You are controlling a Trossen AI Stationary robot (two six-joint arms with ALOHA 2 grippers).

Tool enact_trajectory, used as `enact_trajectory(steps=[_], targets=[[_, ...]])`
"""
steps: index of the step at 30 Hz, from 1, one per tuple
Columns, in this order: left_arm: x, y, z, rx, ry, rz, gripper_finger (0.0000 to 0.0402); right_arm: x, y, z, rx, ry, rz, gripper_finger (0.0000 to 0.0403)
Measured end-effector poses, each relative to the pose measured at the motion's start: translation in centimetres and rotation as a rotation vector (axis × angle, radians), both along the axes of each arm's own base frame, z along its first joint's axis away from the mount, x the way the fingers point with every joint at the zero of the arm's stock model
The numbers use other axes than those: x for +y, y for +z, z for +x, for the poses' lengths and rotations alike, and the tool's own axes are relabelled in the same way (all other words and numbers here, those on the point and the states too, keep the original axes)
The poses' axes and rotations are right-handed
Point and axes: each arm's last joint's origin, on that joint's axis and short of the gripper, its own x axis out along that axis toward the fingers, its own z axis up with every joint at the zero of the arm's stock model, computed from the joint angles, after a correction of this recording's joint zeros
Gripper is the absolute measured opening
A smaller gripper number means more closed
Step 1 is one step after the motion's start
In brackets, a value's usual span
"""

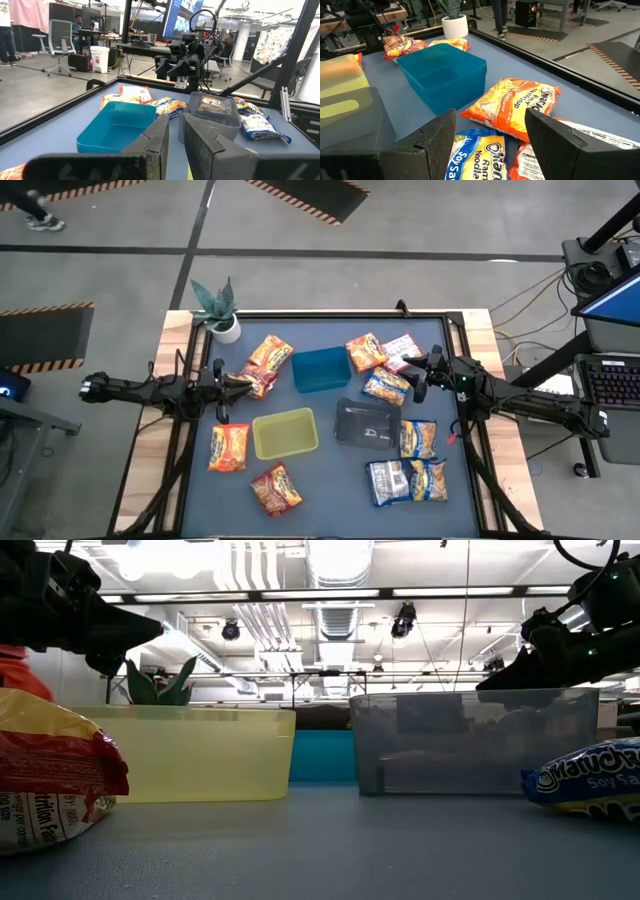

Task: Sort Maruchan noodles

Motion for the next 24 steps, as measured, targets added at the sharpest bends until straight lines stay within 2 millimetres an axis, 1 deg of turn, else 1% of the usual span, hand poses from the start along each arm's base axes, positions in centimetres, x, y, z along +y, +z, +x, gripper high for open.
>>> enact_trajectory(steps=[3, 7, 8, 11, 14, 15, 18, 24], targets=[[0.0, 0.0, 0.0, 0.0, 0.0, 0.0, 0.0039, 0.0, 0.0, 0.0, -0.003, -0.007, 0.0, 0.0226], [0.0, 0.0, 0.0, 0.0, 0.0, 0.0, 0.0039, -0.2, 0.4, 0.0, -0.037, -0.078, -0.024, 0.0226], [0.0, 0.0, 0.0, 0.0, 0.0, 0.0, 0.0039, -0.3, 0.5, 0.0, -0.059, -0.093, -0.006, 0.0226], [0.0, 0.0, 0.0, 0.0, 0.0, 0.0, 0.0039, -0.3, 1.1, 0.1, -0.189, -0.131, 0.118, 0.0226], [0.0, 0.0, 0.0, -0.001, 0.004, 0.0, 0.0039, -0.4, 2.4, 0.2, -0.307, -0.119, 0.073, 0.0226], [0.0, 0.0, 0.0, -0.005, 0.016, -0.001, 0.0039, -0.4, 2.7, 0.2, -0.309, -0.109, 0.053, 0.0226], [0.1, 0.1, 0.0, -0.013, 0.031, -0.003, 0.0039, -0.4, 4.9, 0.4, -0.363, -0.098, 0.01, 0.0226], [0.1, 0.3, 0.0, -0.032, 0.036, -0.017, 0.0039, -0.7, 7.7, 1.0, -0.398, -0.093, -0.009, 0.0226]])
